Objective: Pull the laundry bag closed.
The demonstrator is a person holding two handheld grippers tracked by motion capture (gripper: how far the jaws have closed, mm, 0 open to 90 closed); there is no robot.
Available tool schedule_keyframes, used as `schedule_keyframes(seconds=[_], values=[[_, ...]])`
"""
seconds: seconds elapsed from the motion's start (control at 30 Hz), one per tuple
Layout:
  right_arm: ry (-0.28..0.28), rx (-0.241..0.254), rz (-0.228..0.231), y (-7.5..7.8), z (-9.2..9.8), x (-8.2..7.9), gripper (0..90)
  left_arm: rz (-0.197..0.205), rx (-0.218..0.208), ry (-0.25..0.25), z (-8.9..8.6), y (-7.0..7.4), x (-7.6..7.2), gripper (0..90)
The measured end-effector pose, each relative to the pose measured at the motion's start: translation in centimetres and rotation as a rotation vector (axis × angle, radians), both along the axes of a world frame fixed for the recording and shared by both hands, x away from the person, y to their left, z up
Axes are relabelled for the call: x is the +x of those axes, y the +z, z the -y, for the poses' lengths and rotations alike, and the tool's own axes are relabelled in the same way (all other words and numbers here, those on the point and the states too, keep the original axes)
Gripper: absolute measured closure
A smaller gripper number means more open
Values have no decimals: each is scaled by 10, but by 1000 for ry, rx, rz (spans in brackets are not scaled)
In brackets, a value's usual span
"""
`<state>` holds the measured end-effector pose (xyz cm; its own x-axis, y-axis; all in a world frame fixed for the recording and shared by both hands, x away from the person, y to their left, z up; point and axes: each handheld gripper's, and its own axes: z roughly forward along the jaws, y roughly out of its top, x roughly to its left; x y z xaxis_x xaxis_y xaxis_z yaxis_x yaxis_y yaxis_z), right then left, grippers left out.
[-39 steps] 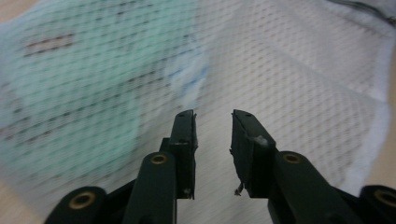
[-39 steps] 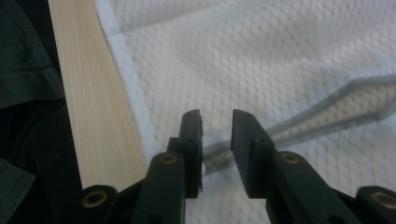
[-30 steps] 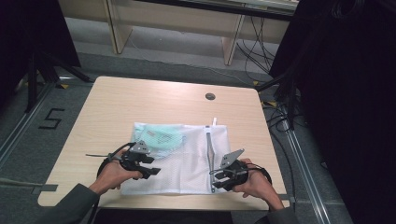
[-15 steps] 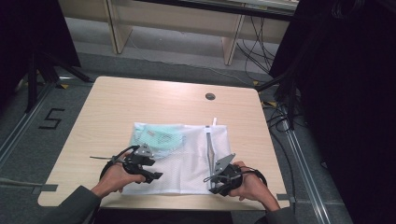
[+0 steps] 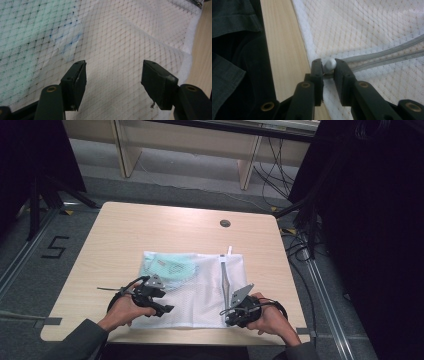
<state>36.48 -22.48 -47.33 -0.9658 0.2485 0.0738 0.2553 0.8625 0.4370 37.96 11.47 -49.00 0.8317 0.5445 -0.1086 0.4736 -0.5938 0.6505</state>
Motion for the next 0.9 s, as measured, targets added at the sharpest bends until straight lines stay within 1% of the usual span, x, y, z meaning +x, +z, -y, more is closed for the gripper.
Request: schedule_keyframes(seconds=[0.03,0.07,0.1,0.13,0.17,0.2,0.23,0.27,0.3,0.33,0.37,0.4,0.43,0.47,0.5,0.53,0.57,0.6,0.63,0.67,0.7,0.73,0.8,0.83,0.87,0.9], values=[[-5,3,-1,0,0,0,798,6,38,-33,-2,1,2,362],[-4,-1,-1,1,1,0,805,4,27,-23,-2,1,1,361],[-4,4,-8,1,1,0,811,1,-18,19,1,-1,0,361],[-5,6,-12,0,0,0,812,1,-14,15,1,-1,0,361],[-5,8,-6,0,0,1,815,5,30,-25,-2,1,2,361],[-2,8,-8,0,0,1,818,4,5,-6,-1,0,1,361],[-1,8,-12,0,-1,1,823,-7,-25,30,1,-2,-1,361],[0,8,-14,0,-1,1,823,-7,-19,24,1,-1,0,360],[0,10,-12,-1,-1,1,826,3,-14,15,1,-1,0,361],[1,11,-9,-1,-2,1,836,0,-13,18,1,-1,0,360],[5,11,-11,0,-2,1,846,4,35,-26,-2,1,2,361],[9,15,-16,0,-3,1,857,0,9,-5,0,0,0,360],[12,15,-9,1,-3,1,864,1,-14,11,2,-1,0,361],[12,13,-5,1,-2,1,865,-1,-14,16,2,-2,0,361],[4,14,-3,2,-2,1,865,-12,-19,16,3,-2,-1,361],[8,22,-5,2,-1,1,865,5,-6,7,3,-1,-1,361],[2,21,-3,3,0,2,865,-2,-23,16,4,-1,-2,361],[-3,24,1,3,0,2,866,11,-20,10,5,0,-3,361],[-19,18,-1,4,1,2,865,17,-36,5,9,1,-5,362],[-23,19,2,5,1,2,866,26,-41,-5,10,2,-5,364],[-26,22,4,6,1,2,866,27,-64,-10,14,3,-8,364],[-31,27,3,8,1,2,866,37,-64,-24,17,4,-9,364],[-38,46,12,10,0,3,866,46,-76,-51,26,4,-13,369],[-38,50,12,11,-1,3,866,51,-92,-60,33,4,-17,372],[-41,56,15,12,-1,3,866,52,-110,-81,40,4,-21,377],[-42,58,10,13,-1,4,866,59,-118,-100,46,4,-25,380]])
